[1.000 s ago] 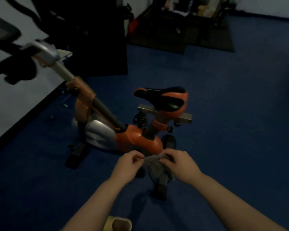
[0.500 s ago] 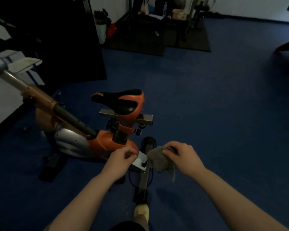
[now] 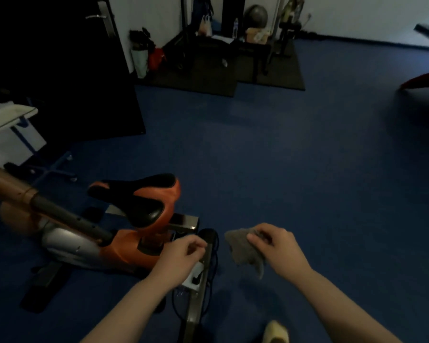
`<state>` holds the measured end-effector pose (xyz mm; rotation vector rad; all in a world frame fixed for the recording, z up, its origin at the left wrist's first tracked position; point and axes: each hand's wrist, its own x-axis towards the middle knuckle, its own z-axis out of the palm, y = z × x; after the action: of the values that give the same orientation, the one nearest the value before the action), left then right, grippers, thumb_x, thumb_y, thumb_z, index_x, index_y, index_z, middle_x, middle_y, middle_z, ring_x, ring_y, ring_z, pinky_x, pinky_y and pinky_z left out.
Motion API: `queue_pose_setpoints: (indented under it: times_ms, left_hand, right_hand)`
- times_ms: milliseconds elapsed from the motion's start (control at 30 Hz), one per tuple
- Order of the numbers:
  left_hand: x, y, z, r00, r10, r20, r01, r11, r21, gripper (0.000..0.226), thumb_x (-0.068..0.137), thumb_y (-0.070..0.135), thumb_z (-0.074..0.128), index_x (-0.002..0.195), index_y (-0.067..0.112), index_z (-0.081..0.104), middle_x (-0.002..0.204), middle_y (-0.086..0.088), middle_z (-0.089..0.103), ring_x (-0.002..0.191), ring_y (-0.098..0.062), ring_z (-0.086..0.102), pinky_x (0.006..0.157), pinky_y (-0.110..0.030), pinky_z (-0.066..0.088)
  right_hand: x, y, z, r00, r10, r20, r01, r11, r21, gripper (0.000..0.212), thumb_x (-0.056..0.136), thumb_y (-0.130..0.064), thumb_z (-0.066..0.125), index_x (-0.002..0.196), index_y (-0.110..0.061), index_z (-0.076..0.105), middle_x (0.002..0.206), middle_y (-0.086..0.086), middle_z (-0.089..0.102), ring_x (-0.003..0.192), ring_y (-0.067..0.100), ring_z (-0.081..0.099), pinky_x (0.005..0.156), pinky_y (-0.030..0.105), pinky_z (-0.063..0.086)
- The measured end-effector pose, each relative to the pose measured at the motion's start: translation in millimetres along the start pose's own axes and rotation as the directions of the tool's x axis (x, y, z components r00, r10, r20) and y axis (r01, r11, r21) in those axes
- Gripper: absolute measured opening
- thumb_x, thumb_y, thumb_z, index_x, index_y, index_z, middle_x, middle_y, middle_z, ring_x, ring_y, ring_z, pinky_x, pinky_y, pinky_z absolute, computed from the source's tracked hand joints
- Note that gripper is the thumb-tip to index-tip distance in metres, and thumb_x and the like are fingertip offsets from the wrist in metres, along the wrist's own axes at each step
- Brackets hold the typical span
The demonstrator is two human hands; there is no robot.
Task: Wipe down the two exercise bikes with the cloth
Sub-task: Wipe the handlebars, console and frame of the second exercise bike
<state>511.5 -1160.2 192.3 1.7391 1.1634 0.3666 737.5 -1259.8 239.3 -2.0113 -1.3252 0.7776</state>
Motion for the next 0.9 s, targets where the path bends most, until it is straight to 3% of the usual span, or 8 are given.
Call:
queue_pose_setpoints:
  times_ms: [133, 233, 400, 500, 567, 700, 900]
  left_hand:
    - [51, 18, 30, 0.998, -0.04, -0.044, 0.04, 0.999, 0.003, 0.02, 0.09, 0.016, 0.065, 0.087, 0.036, 0.066, 0.094, 0.014, 0.07, 0.095, -0.005, 0.064, 0.09, -0.03, 0.05]
    - [85, 45, 62, 0.994, -0.048, -0.099, 0.043, 0.998, -0.054, 0.022, 0.091, 0.012, 0.064, 0.086, 0.033, 0.066, 0.092, 0.011, 0.07, 0.093, -0.007, 0.065, 0.087, -0.026, 0.051]
    - [152, 108, 114, 0.994, -0.05, -0.096, 0.043, 0.996, -0.081, 0.015, 0.092, 0.023, 0.063, 0.089, 0.038, 0.064, 0.094, 0.018, 0.068, 0.093, 0.001, 0.063, 0.078, -0.01, 0.046]
    - [172, 128, 114, 0.985, -0.061, -0.159, 0.046, 0.994, -0.098, 0.014, 0.092, 0.025, 0.063, 0.091, 0.038, 0.065, 0.096, 0.019, 0.068, 0.093, 0.003, 0.062, 0.083, -0.014, 0.048]
    - [177, 124, 101, 0.971, -0.111, -0.213, 0.083, 0.987, -0.137, 0.016, 0.092, 0.023, 0.063, 0.088, 0.038, 0.064, 0.096, 0.017, 0.069, 0.093, 0.003, 0.063, 0.087, -0.02, 0.05]
    - [181, 98, 62, 0.88, -0.267, -0.392, 0.19, 0.956, -0.226, 0.021, 0.092, 0.016, 0.063, 0.086, 0.036, 0.065, 0.094, 0.01, 0.07, 0.092, -0.003, 0.064, 0.086, -0.024, 0.05]
    - [215, 69, 10, 0.768, -0.342, -0.542, 0.21, 0.933, -0.292, 0.021, 0.092, 0.013, 0.063, 0.086, 0.033, 0.067, 0.089, 0.008, 0.07, 0.088, -0.006, 0.065, 0.077, -0.02, 0.048]
  right_hand:
    - [52, 34, -31, 0.998, -0.016, 0.061, 0.018, 0.999, -0.028, 0.009, 0.092, -0.034, 0.062, 0.09, -0.027, 0.067, 0.072, -0.015, 0.063, 0.069, -0.009, 0.058, 0.059, 0.011, 0.044]
    - [87, 56, -60, 0.985, -0.068, 0.158, 0.087, 0.989, -0.116, 0.011, 0.092, -0.035, 0.062, 0.089, -0.025, 0.066, 0.069, -0.014, 0.061, 0.068, -0.008, 0.057, 0.058, 0.013, 0.044]
    - [168, 91, -137, 0.963, -0.099, 0.252, 0.152, 0.968, -0.2, 0.01, 0.092, -0.037, 0.062, 0.086, -0.029, 0.065, 0.079, -0.016, 0.065, 0.075, -0.004, 0.059, 0.064, 0.014, 0.044]
    - [212, 88, -155, 0.957, -0.147, 0.25, 0.206, 0.951, -0.232, 0.007, 0.092, -0.037, 0.062, 0.086, -0.033, 0.062, 0.081, -0.018, 0.064, 0.078, 0.0, 0.06, 0.07, 0.021, 0.046]
    - [239, 76, -148, 0.939, -0.202, 0.28, 0.264, 0.942, -0.206, 0.008, 0.091, -0.036, 0.063, 0.084, -0.037, 0.06, 0.078, -0.02, 0.062, 0.076, -0.001, 0.059, 0.063, 0.013, 0.042]
    - [288, 45, -115, 0.884, -0.291, 0.366, 0.346, 0.934, -0.091, 0.008, 0.091, -0.035, 0.062, 0.083, -0.036, 0.062, 0.076, -0.018, 0.065, 0.072, -0.006, 0.06, 0.06, 0.014, 0.045]
    - [370, 2, -74, 0.795, -0.371, 0.48, 0.436, 0.899, -0.026, 0.009, 0.092, -0.033, 0.062, 0.085, -0.03, 0.066, 0.076, -0.013, 0.067, 0.072, -0.002, 0.063, 0.062, 0.018, 0.049]
